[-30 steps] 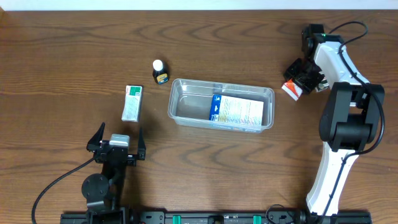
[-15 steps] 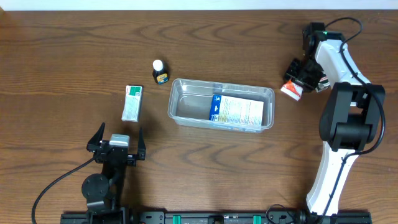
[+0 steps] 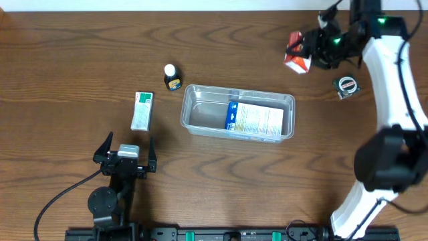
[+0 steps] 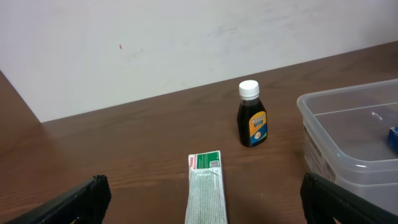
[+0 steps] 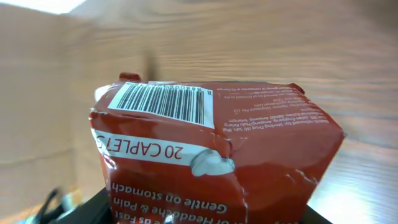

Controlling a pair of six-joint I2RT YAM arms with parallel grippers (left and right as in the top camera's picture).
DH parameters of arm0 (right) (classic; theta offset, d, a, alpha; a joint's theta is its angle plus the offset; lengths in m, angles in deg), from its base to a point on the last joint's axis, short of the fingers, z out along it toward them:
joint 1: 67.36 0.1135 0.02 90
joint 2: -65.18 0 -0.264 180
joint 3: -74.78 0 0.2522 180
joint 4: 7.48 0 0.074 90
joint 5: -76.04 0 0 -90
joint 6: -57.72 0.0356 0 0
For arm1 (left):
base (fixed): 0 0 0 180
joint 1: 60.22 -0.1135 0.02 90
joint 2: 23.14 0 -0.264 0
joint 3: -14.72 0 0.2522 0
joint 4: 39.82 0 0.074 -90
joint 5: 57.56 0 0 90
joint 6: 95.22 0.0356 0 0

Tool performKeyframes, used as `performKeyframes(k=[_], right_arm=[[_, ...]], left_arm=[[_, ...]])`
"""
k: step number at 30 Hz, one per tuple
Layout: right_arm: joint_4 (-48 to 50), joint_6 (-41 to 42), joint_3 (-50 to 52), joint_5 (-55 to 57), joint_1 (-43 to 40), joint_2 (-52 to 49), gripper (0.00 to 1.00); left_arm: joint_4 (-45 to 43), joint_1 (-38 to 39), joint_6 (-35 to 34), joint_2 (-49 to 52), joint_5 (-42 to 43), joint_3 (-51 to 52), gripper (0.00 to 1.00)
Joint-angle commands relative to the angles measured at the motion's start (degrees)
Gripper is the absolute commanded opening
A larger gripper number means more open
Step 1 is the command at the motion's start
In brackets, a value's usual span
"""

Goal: Pack container
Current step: 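Carry the red box with the right gripper over the container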

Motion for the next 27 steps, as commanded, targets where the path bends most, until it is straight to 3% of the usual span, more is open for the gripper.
performKeyframes(k=[1, 5, 11, 20, 27], right_arm=[[-1.3, -2.6, -1.1, -7.3, 3.3, 4.5, 0.41], [-3.7, -2.2, -1.1, -3.3, 9.3, 7.0, 0.41], [-2.9, 7.6, 1.1, 12.6, 20.1, 6.7, 0.40], [9.8, 26.6, 12.0, 27.4, 33.0, 6.6, 0.40], [21.4, 33.0, 22.9, 28.8, 36.9, 6.6, 0.37]], left_arm=[[1.7, -0.2, -0.8, -0.3, 0.3, 1.2, 0.98], [1.7, -0.2, -0.8, -0.3, 0.3, 1.2, 0.98], [1.7, -0.2, -0.8, -0.3, 0.3, 1.2, 0.98], [1.7, -0.2, -0.8, -0.3, 0.3, 1.2, 0.98], [1.7, -0.2, -0.8, -0.3, 0.3, 1.2, 0.98]])
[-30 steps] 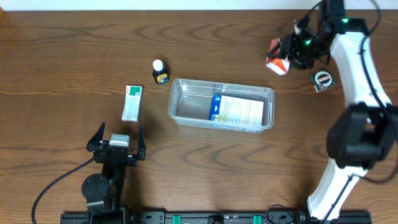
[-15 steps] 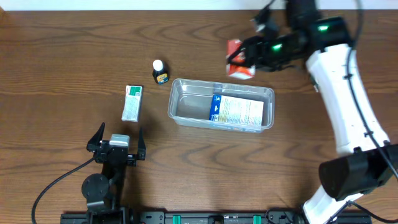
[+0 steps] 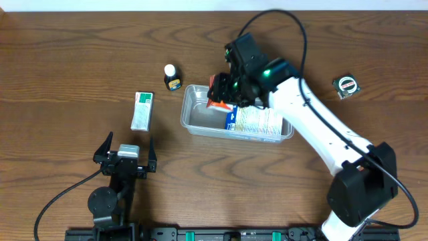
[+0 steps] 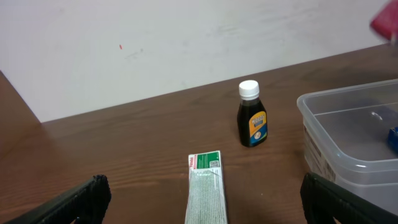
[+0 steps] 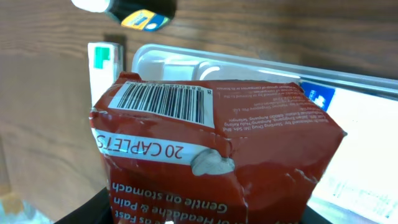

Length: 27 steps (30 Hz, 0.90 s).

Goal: Pack container
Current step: 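Carry the red box with the right gripper over the container, then lower the red box into the container's left side and release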

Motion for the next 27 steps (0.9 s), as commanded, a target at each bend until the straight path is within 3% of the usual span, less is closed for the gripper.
performKeyframes(k=[1, 5, 18, 27], right_arm=[[3.3, 5.9, 3.8, 3.1, 1.8, -0.1, 0.37], [7.6, 7.0, 6.2, 5.5, 3.2, -0.1, 0.36], [7.1, 14.8, 7.7, 19.1, 8.3, -0.2, 0.34], [8.0, 16.0, 9.1, 20.2, 8.7, -1.9, 0.34]], left_arm=[[1.7, -0.2, -0.8, -0.3, 0.3, 1.2, 0.98], [1.7, -0.2, -0.8, -0.3, 0.3, 1.2, 0.98], [1.7, -0.2, -0.8, -0.3, 0.3, 1.2, 0.98], [1.7, -0.2, -0.8, -0.3, 0.3, 1.2, 0.98]])
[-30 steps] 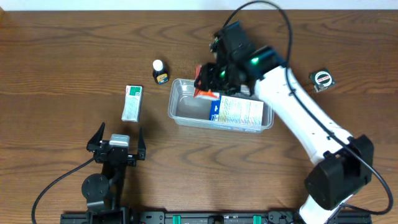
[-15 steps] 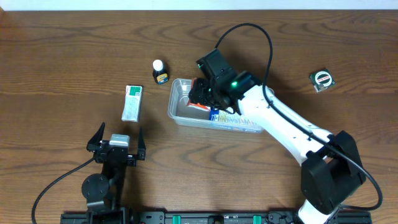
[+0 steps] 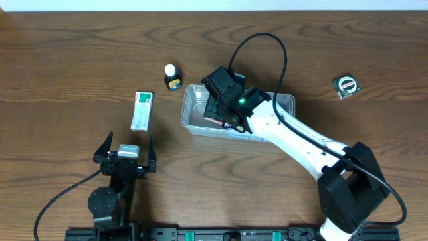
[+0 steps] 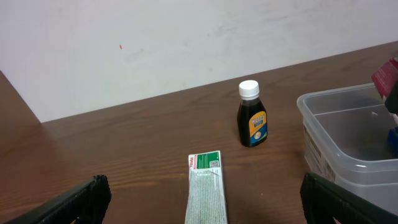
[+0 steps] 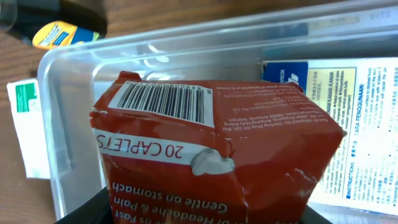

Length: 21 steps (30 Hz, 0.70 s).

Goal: Pack container
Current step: 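Lower the red box into the container's left side and release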

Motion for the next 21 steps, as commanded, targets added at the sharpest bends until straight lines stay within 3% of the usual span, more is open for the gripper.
performKeyframes(k=[1, 21], right_arm=[[0.6, 1.3, 0.2, 1.5, 0.7, -2.0, 0.34], [4.4, -0.3, 0.2, -2.6, 0.7, -7.6, 0.35]], left_arm=[[1.7, -0.2, -0.8, -0.3, 0.3, 1.2, 0.98], [1.7, -0.2, -0.8, -0.3, 0.3, 1.2, 0.98]])
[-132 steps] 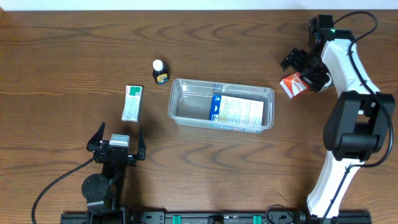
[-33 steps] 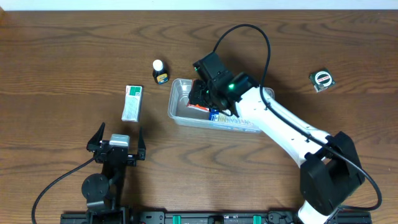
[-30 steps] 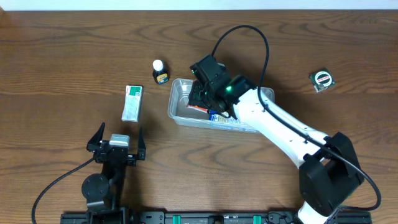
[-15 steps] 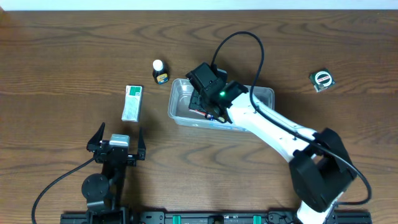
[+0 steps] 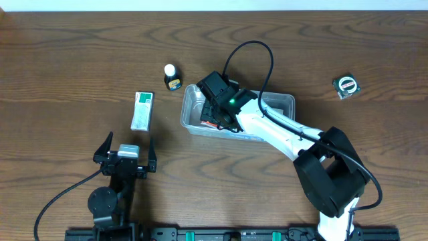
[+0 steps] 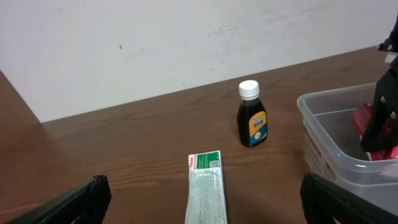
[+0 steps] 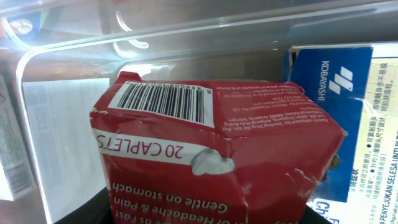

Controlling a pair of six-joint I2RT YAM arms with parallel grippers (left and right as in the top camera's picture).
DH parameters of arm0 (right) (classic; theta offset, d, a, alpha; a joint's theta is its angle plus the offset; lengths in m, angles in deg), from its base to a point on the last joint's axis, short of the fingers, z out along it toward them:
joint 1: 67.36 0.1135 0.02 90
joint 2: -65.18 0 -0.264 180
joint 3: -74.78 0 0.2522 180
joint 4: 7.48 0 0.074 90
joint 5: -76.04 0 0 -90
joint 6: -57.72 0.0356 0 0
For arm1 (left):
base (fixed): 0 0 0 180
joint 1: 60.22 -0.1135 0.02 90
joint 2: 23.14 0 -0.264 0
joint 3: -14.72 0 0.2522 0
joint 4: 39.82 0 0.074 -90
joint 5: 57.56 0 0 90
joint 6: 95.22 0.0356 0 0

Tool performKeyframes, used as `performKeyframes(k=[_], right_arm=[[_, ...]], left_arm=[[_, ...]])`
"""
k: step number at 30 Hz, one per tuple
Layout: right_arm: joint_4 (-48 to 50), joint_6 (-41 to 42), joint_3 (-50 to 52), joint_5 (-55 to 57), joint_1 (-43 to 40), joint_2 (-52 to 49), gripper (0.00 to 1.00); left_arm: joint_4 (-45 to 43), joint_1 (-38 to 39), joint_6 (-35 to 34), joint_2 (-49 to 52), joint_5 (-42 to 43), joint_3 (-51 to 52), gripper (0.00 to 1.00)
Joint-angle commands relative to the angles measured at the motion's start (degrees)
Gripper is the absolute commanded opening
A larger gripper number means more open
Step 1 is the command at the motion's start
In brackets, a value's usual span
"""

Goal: Pack container
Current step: 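Lower the red box into the container's left side and release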

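A clear plastic container (image 5: 284, 102) stands mid-table with a blue and white box (image 7: 348, 93) lying in its right part. My right gripper (image 5: 212, 115) reaches down into the container's left end, shut on a crumpled red caplet box (image 7: 211, 149) that fills the right wrist view. A small dark bottle with a white cap (image 5: 171, 76) and a green and white carton (image 5: 142, 110) lie on the table left of the container. My left gripper (image 6: 205, 214) rests open near the front edge, with the carton (image 6: 205, 193) lying ahead between its fingers.
A small tape measure (image 5: 346, 86) lies at the far right of the wooden table (image 5: 67, 60). In the left wrist view the bottle (image 6: 251, 114) stands left of the container's rim (image 6: 323, 99), with a white wall behind.
My right gripper has gone lower and a little left with the red box, from just over the container's left part to down inside its left end. The left arm has not moved.
First my right gripper held the red box up at the far right, near the tape measure. Then it carried the box above the container's left half, then close over the opening, and now holds it down inside beside the blue and white box.
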Motion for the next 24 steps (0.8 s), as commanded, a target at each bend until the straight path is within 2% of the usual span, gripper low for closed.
performKeyframes(k=[1, 24], right_arm=[[0.1, -0.7, 0.2, 0.0, 0.7, 0.0, 0.36], [0.3, -2.2, 0.2, -0.8, 0.7, 0.0, 0.48]], left_arm=[[1.7, -0.2, -0.8, -0.3, 0.3, 1.2, 0.98], [1.7, -0.2, -0.8, -0.3, 0.3, 1.2, 0.98]])
